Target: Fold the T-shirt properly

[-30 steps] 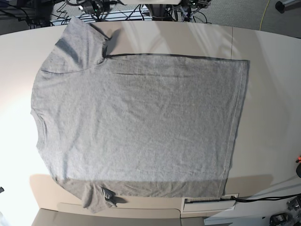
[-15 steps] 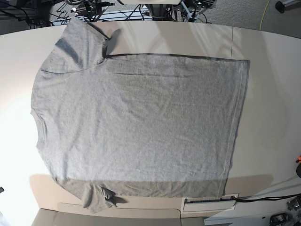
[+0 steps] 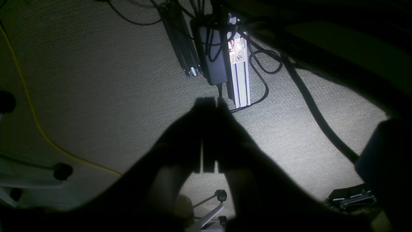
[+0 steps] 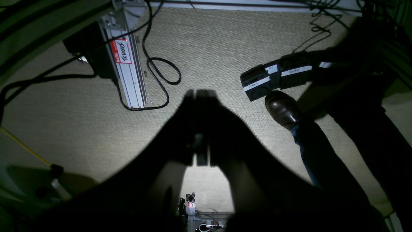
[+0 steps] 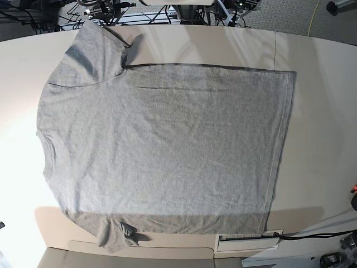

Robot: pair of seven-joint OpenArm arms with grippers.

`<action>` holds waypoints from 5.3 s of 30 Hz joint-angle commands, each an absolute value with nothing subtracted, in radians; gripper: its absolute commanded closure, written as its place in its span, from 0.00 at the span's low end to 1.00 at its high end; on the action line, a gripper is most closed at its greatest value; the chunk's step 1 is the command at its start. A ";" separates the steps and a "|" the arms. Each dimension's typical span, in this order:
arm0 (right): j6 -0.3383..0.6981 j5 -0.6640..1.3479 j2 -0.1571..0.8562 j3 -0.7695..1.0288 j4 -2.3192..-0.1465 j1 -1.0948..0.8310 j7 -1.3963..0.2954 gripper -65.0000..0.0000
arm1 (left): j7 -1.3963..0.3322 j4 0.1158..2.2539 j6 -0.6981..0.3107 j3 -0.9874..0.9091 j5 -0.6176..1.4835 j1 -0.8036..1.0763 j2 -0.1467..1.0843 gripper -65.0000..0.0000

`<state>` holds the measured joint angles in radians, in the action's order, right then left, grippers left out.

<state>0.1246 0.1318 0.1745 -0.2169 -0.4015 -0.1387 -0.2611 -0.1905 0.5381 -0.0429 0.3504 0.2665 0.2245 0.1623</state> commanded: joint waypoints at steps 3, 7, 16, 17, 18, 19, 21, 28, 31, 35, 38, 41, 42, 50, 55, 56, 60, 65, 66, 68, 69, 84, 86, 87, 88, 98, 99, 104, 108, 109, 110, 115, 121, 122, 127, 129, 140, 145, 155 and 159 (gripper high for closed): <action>0.124 0.134 0.194 -0.215 -0.407 -0.159 -0.246 1.00 | -0.190 0.546 -0.050 0.350 0.263 0.250 0.186 1.00; 0.126 0.134 0.219 -0.215 -0.431 -0.191 -0.242 1.00 | -0.164 0.572 -0.050 0.350 0.261 0.289 0.216 1.00; 0.124 0.134 0.320 -0.215 -0.622 -0.339 -0.242 1.00 | -0.162 0.728 -0.050 0.348 0.261 0.414 0.310 1.00; 0.124 0.134 0.332 -0.215 -0.647 -0.360 -0.241 1.00 | -0.163 0.748 -0.050 0.342 0.261 0.434 0.323 1.00; 0.124 0.134 0.345 -0.215 -0.673 -0.382 -0.239 1.00 | -0.164 0.769 -0.050 0.327 0.262 0.455 0.334 1.00; 0.124 0.134 0.357 -0.215 -0.701 -0.405 -0.234 1.00 | -0.164 0.793 -0.050 0.306 0.262 0.477 0.345 1.00; 0.124 0.134 0.382 -0.214 -0.760 -0.452 -0.233 1.00 | -0.164 0.847 -0.053 0.249 0.265 0.529 0.363 1.00; 0.122 0.142 0.464 -0.214 -0.987 -0.640 -0.232 1.00 | -0.196 1.098 -0.204 0.051 0.396 0.749 0.462 1.00; 0.119 0.142 0.491 -0.187 -1.093 -0.727 -0.231 1.00 | -0.252 1.229 -0.286 -0.037 0.471 0.849 0.500 1.00; 0.120 0.184 0.496 -0.064 -1.248 -0.850 -0.232 1.00 | -0.349 1.409 -0.472 -0.171 0.601 0.978 0.521 1.00; 0.126 0.320 0.496 0.053 -1.370 -0.942 -0.257 1.00 | -0.432 1.545 -0.649 -0.266 0.760 1.062 0.521 1.00; 0.192 0.443 0.496 0.170 -1.484 -1.021 -0.315 1.00 | -0.550 1.681 -0.698 -0.336 0.958 1.121 0.521 1.00; 0.222 0.491 0.496 0.210 -1.520 -1.045 -0.335 1.00 | -0.591 1.728 -0.698 -0.352 1.028 1.137 0.521 1.00; 0.537 1.043 0.348 0.609 -1.797 -1.104 -0.494 1.00 | -0.691 1.988 -0.698 -0.389 1.284 1.132 0.506 1.00; 0.698 1.484 0.200 0.830 -1.845 -1.002 -0.715 1.00 | -0.700 2.014 -0.698 -0.389 1.287 1.037 0.484 1.00; 0.698 1.484 0.171 0.860 -1.844 -0.975 -0.723 1.00 | -0.701 2.013 -0.698 -0.389 1.287 1.013 0.479 1.00; 0.698 1.484 0.070 0.923 -1.844 -0.884 -0.726 1.00 | -0.724 2.013 -0.698 -0.389 1.287 0.942 0.479 1.00; 0.698 1.484 -0.001 0.924 -1.844 -0.792 -0.761 1.00 | -0.737 2.013 -0.698 -0.389 1.287 0.899 0.479 1.00; 0.698 1.484 -0.010 0.924 -1.844 -0.776 -0.763 1.00 | -0.737 2.013 -0.698 -0.389 1.287 0.894 0.479 1.00; 0.641 1.484 -0.027 0.924 -1.844 -0.760 -0.756 1.00 | -0.738 2.013 -0.698 -0.389 1.287 0.886 0.479 1.00; 0.596 1.465 -0.036 0.924 -1.844 -0.756 -0.750 1.00 | -0.741 2.013 -0.698 -0.389 1.287 0.884 0.479 1.00; 0.522 1.369 -0.070 0.925 -1.844 -0.747 -0.703 0.50 | -0.746 2.013 -0.698 -0.389 1.276 0.864 0.479 1.00; 0.517 1.372 -0.070 0.925 -1.844 -0.745 -0.732 0.50 | -0.752 2.013 -0.698 -0.389 1.278 0.863 0.479 1.00; 0.503 1.371 -0.070 0.925 -1.844 -0.746 -0.736 0.50 | -0.753 2.013 -0.698 -0.389 1.280 0.864 0.479 1.00; 0.485 1.367 -0.070 0.925 -1.844 -0.745 -0.735 0.50 | -0.753 2.013 -0.698 -0.389 1.280 0.863 0.479 1.00; 0.473 1.254 -0.069 0.924 -1.843 -0.695 -0.727 0.50 | -0.780 2.013 -0.698 -0.388 1.281 0.833 0.479 1.00; 0.473 1.243 -0.069 0.923 -1.843 -0.690 -0.727 0.50 | -0.780 2.013 -0.698 -0.388 1.281 0.830 0.479 1.00; 0.473 1.223 -0.060 0.907 -1.817 -0.682 -0.725 0.50 | -0.780 2.013 -0.698 -0.388 1.282 0.828 0.479 1.00; 0.475 1.207 -0.020 0.851 -1.677 -0.657 -0.719 0.50 | -0.788 2.013 -0.698 -0.388 1.303 0.828 0.479 1.00; 0.482 1.207 -0.015 0.840 -1.637 -0.646 -0.715 0.50 | -0.788 2.013 -0.698 -0.388 1.302 0.828 0.479 1.00; 0.500 1.207 -0.012 0.831 -1.600 -0.634 -0.713 0.50 | -0.789 2.013 -0.698 -0.388 1.303 0.828 0.479 1.00; 0.516 1.207 -0.010 0.785 -1.494 -0.589 -0.723 0.50 | -0.789 2.013 -0.698 -0.388 1.302 0.828 0.479 1.00; 0.516 1.176 -0.007 0.694 -1.489 -0.579 -0.719 0.50 | -0.789 2.013 -0.698 -0.388 1.302 0.828 0.457 1.00; 0.516 1.172 -0.008 0.683 -1.489 -0.579 -0.718 0.50 | -0.789 2.013 -0.698 -0.388 1.302 0.828 0.448 1.00; 0.516 1.164 -0.008 0.659 -1.489 -0.579 -0.719 0.50 | -0.789 2.013 -0.698 -0.387 1.303 0.828 0.426 1.00; 0.516 1.165 -0.007 0.659 -1.489 -0.579 -0.719 0.50 | -0.789 2.013 -0.698 -0.387 1.302 0.825 0.427 1.00; 0.516 1.073 -0.003 0.659 -1.489 -0.580 -0.719 1.00 | -0.644 2.013 -0.698 -0.387 1.293 0.813 0.426 1.00; 0.516 1.076 -0.002 0.659 -1.489 -0.579 -0.718 1.00 | -0.676 2.013 -0.695 -0.387 1.121 0.746 0.432 0.33; 0.516 1.083 -0.002 0.659 -1.489 -0.579 -0.714 1.00 | -0.678 1.908 -0.441 -0.388 0.934 0.603 0.432 0.27; 0.516 1.083 -0.003 0.659 -1.489 -0.579 -0.713 1.00 | -0.680 1.825 -0.441 -0.440 0.935 0.556 0.429 0.28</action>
